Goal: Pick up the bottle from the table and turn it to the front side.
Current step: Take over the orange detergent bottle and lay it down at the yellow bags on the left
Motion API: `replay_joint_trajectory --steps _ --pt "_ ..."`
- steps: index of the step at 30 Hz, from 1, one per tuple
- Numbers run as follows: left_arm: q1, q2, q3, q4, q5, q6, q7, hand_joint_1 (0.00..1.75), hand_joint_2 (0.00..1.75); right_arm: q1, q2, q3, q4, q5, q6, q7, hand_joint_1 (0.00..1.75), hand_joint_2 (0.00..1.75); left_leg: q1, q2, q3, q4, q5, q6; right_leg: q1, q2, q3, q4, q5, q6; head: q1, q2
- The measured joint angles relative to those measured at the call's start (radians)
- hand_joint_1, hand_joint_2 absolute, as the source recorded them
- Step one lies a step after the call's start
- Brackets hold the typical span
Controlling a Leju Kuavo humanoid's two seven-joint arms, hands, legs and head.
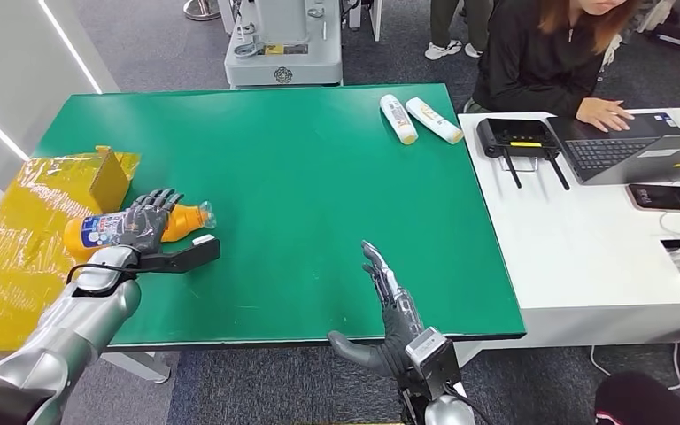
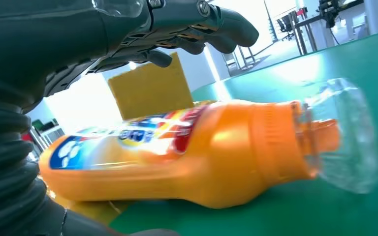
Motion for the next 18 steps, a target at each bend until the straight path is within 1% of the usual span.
replay_joint_trajectory --steps 2,3,4,5,7,8,9,10,11,13,14,16,18 --pt "0.003 -0.007 0.008 -0.001 0.012 0.001 -0.012 0.00 1.75 0.001 0.000 0.000 -0.002 0.000 0.002 0.000 0.00 1.75 0.000 0.000 0.000 0.000 0.000 0.000 0.000 0.000 0.000 0.000 0.000 0.000 0.000 0.000" --pt "0.007 -0.014 0.016 -0.006 0.041 -0.005 -0.041 0.00 1.75 0.002 0.000 -0.001 -0.003 0.001 0.002 0.000 0.00 1.75 0.000 0.000 0.000 0.000 0.000 0.000 0.000 0.000 0.000 0.000 0.000 0.000 0.000 0.000" --pt "0.020 -0.026 0.030 -0.026 0.098 -0.023 -0.096 0.00 1.75 0.004 0.000 -0.002 -0.004 0.003 0.002 -0.001 0.00 1.75 -0.001 0.000 0.001 0.000 0.000 0.000 -0.001 0.000 0.000 -0.001 0.000 0.000 0.000 0.000" --pt "0.049 -0.047 0.050 -0.078 0.201 -0.043 -0.185 0.00 1.75 0.007 0.000 -0.005 -0.006 0.004 0.001 -0.003 0.00 1.75 -0.002 -0.002 0.001 0.000 0.000 0.000 -0.002 -0.001 0.000 -0.001 0.000 0.000 -0.001 0.000" --pt "0.144 -0.114 0.080 -0.258 0.467 -0.055 -0.374 0.00 1.75 0.016 0.001 -0.012 -0.010 0.005 -0.009 -0.009 0.00 1.75 -0.003 -0.006 0.000 0.000 0.000 0.001 -0.004 -0.005 0.000 -0.001 -0.001 0.001 0.000 0.000" --pt "0.199 -0.153 0.080 -0.371 0.588 -0.037 -0.436 0.00 1.75 0.021 0.001 -0.015 -0.014 0.003 -0.018 -0.013 0.00 1.75 -0.004 -0.008 -0.001 0.000 0.000 0.001 -0.004 -0.007 0.001 -0.001 -0.001 0.001 0.000 0.000" --pt "0.245 -0.186 0.068 -0.472 0.674 -0.023 -0.453 0.00 1.75 0.026 0.001 -0.016 -0.018 0.000 -0.028 -0.016 0.00 1.75 -0.003 -0.007 -0.002 0.000 -0.001 0.002 -0.004 -0.007 0.001 -0.002 -0.001 0.002 0.001 0.000" --pt "0.284 -0.213 0.052 -0.562 0.739 -0.023 -0.439 0.00 1.75 0.032 0.001 -0.017 -0.024 -0.004 -0.039 -0.018 0.00 1.75 -0.004 -0.006 -0.003 0.000 -0.002 0.003 -0.004 -0.005 0.001 -0.002 -0.001 0.002 0.001 0.000" --pt "0.316 -0.232 0.035 -0.641 0.801 -0.046 -0.403 0.00 1.75 0.040 0.000 -0.019 -0.032 -0.008 -0.049 -0.020 0.00 1.75 -0.004 -0.004 -0.002 0.001 -0.003 0.005 -0.004 -0.003 0.001 -0.003 -0.001 0.002 0.001 0.000" --pt "0.372 -0.259 0.011 -0.768 0.959 -0.145 -0.345 0.00 1.75 0.061 0.000 -0.026 -0.049 -0.016 -0.068 -0.026 0.00 1.75 -0.004 -0.002 -0.002 0.001 -0.005 0.006 -0.004 -0.002 0.001 -0.004 -0.002 0.003 0.000 0.000" --pt "0.399 -0.271 0.004 -0.820 1.041 -0.202 -0.335 0.00 1.75 0.073 0.000 -0.032 -0.060 -0.020 -0.077 -0.031 0.00 1.75 -0.004 -0.003 -0.002 0.001 -0.005 0.007 -0.004 -0.003 0.001 -0.005 -0.002 0.004 0.000 0.000" --pt "0.450 -0.292 -0.004 -0.899 1.156 -0.288 -0.341 0.00 1.75 0.095 0.000 -0.045 -0.082 -0.028 -0.093 -0.037 0.00 1.75 -0.004 -0.004 -0.002 0.001 -0.005 0.007 -0.004 -0.004 0.001 -0.005 -0.002 0.004 0.000 0.000" --pt "0.496 -0.308 -0.010 -0.960 1.204 -0.322 -0.351 0.00 1.75 0.116 0.000 -0.060 -0.105 -0.029 -0.104 -0.039 0.00 1.75 -0.004 -0.004 -0.002 0.001 -0.005 0.007 -0.004 -0.004 0.001 -0.005 -0.002 0.004 0.000 0.000"
